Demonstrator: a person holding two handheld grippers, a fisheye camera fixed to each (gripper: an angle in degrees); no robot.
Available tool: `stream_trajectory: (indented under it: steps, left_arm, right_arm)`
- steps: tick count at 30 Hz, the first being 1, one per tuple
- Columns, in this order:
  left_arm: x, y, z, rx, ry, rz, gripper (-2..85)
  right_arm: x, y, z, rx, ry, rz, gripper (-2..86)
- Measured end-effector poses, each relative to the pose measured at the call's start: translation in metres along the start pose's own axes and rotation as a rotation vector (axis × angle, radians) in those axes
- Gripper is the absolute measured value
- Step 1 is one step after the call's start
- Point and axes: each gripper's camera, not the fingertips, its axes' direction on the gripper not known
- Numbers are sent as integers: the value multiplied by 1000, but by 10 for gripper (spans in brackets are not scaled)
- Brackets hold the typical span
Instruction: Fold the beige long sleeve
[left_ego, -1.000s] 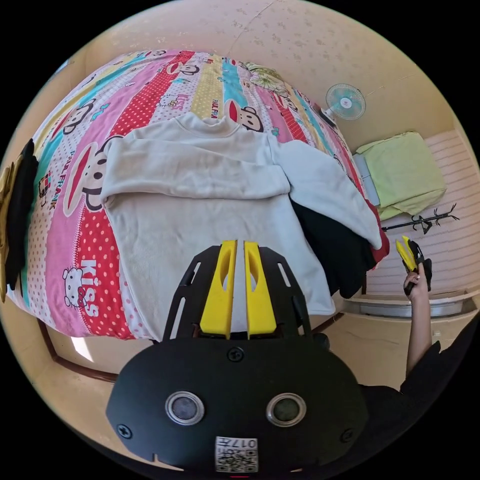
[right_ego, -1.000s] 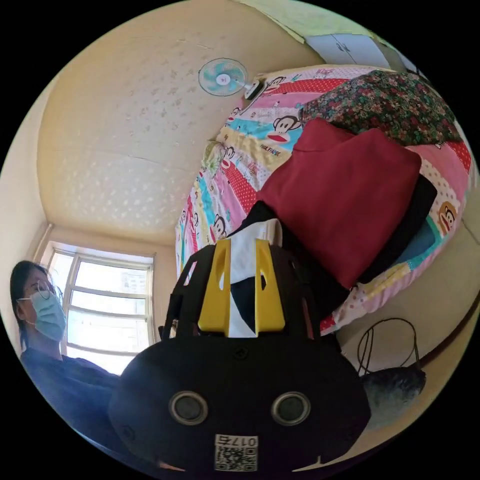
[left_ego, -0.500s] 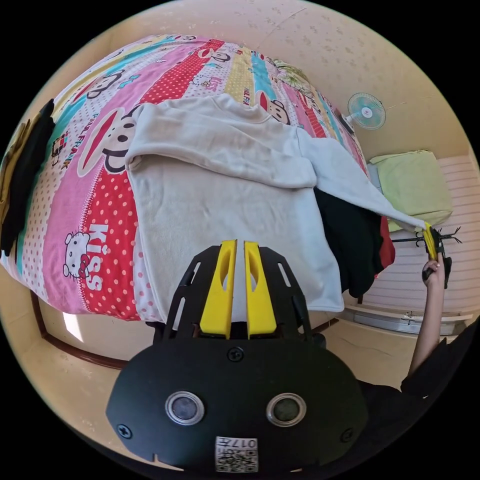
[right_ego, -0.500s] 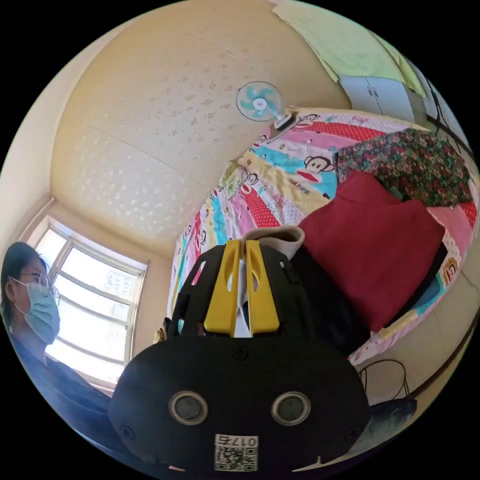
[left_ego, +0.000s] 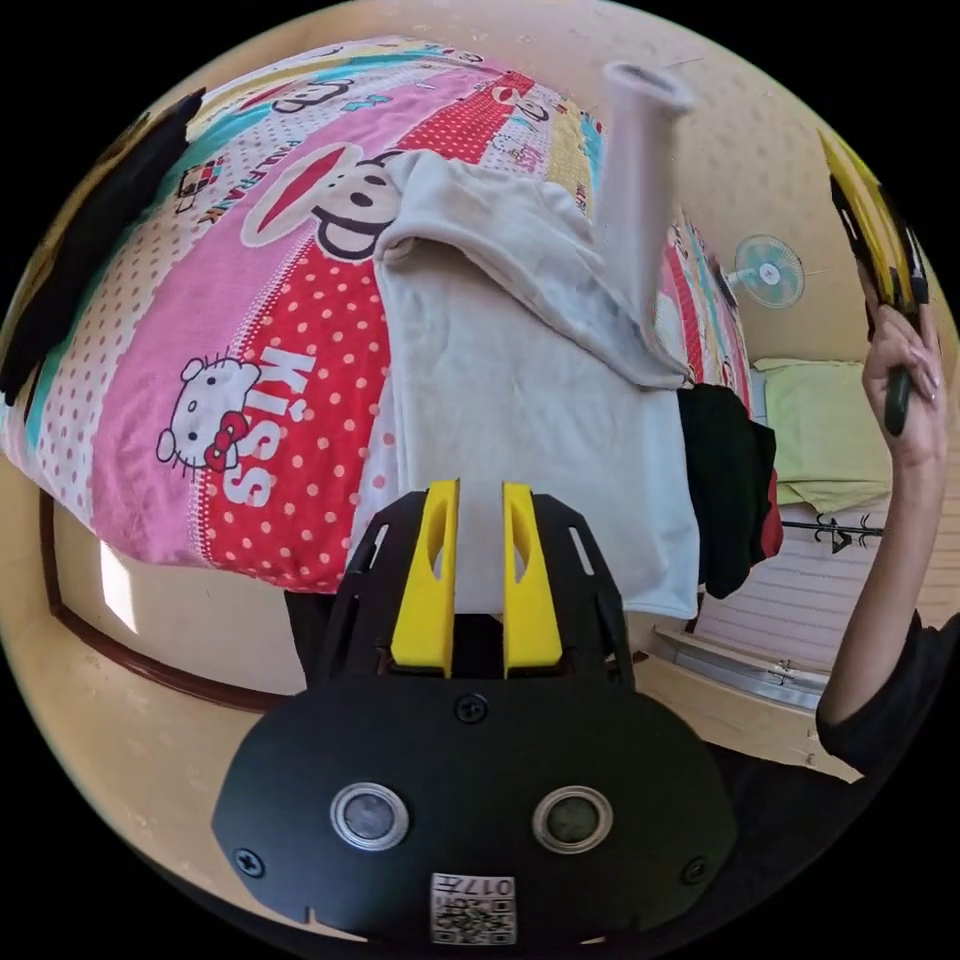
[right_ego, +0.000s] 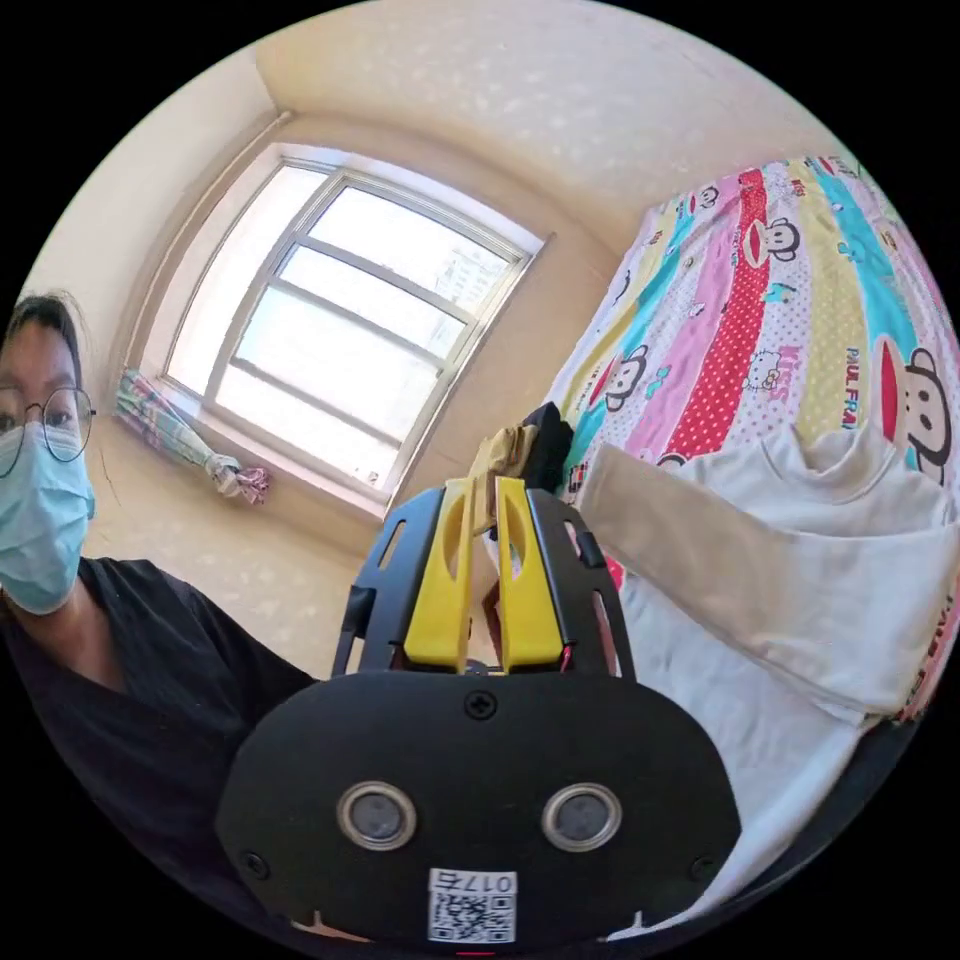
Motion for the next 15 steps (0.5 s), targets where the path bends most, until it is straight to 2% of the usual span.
stream_trajectory:
  steps: [1,5,7,9,12,15]
  left_arm:
    - [-8,1,-5,5,2,-14,87]
    - [-62,15,-27,-44,62,-94,139]
    - [-76,23,-31,-87,125,-56,145]
    - [-89,32,-21,-260,227,40,147]
    - [-100,46,-6,-422,206,125,153]
    - [-103,48,17,-510,202,212,169]
  right_arm:
    - [3,3,-1,-1,21,13,29]
    - [32,45,-31,-102,384,251,63]
    - [37,75,-50,-169,534,369,86]
    - [37,115,-65,-336,711,514,102]
    - [30,156,-65,-611,888,637,120]
    - [28,180,-68,-727,1062,732,138]
